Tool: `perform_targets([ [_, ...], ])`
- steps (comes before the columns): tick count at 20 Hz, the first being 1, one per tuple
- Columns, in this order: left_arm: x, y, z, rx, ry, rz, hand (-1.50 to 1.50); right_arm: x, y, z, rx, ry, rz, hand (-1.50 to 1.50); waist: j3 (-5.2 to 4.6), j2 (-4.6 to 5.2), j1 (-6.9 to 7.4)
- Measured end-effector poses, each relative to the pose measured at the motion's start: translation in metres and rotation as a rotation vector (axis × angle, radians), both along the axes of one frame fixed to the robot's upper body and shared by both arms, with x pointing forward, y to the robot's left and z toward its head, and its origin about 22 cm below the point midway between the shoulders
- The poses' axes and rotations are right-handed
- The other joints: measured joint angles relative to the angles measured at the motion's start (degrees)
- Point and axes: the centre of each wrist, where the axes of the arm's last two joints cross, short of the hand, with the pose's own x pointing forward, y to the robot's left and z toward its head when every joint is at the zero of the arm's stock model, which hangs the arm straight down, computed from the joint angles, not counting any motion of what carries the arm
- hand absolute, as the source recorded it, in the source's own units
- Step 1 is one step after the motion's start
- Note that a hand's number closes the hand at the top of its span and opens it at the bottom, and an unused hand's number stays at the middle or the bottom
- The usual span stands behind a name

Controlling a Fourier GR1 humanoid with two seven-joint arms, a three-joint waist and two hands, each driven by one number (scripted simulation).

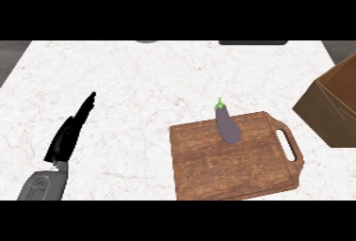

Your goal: Pick the can from the cutting board and place it in the cardboard box

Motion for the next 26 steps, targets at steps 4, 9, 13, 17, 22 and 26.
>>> perform_targets([
  [4,0.007,-0.007,0.003,0.0,-0.002,-0.01,0.0,0.032,-0.017,-0.009,-0.027,0.032,-0.042,1.5,0.02,0.13,0.5],
  [9,0.006,-0.008,-0.002,-0.004,-0.004,-0.018,0.0,0.059,-0.034,-0.037,-0.05,0.192,-0.097,-1.5,0.04,0.35,1.23],
  [13,0.007,-0.013,0.0,-0.002,-0.002,-0.028,0.0,0.075,-0.041,-0.061,-0.034,0.368,-0.075,-1.5,0.01,0.38,1.66],
  [17,0.005,-0.006,0.002,0.0,0.0,-0.024,0.0,0.093,-0.042,-0.074,0.043,0.398,0.025,-1.5,-0.23,0.11,1.31],
  [22,0.006,-0.009,0.004,-0.001,-0.002,-0.022,0.0,0.113,-0.032,-0.1,0.328,0.335,0.138,-1.5,-0.06,0.11,1.03],
  [26,0.005,-0.005,0.002,-0.005,0.0,-0.014,0.0,0.123,-0.036,-0.102,0.529,0.319,0.154,-1.5,0.02,0.08,0.71],
])
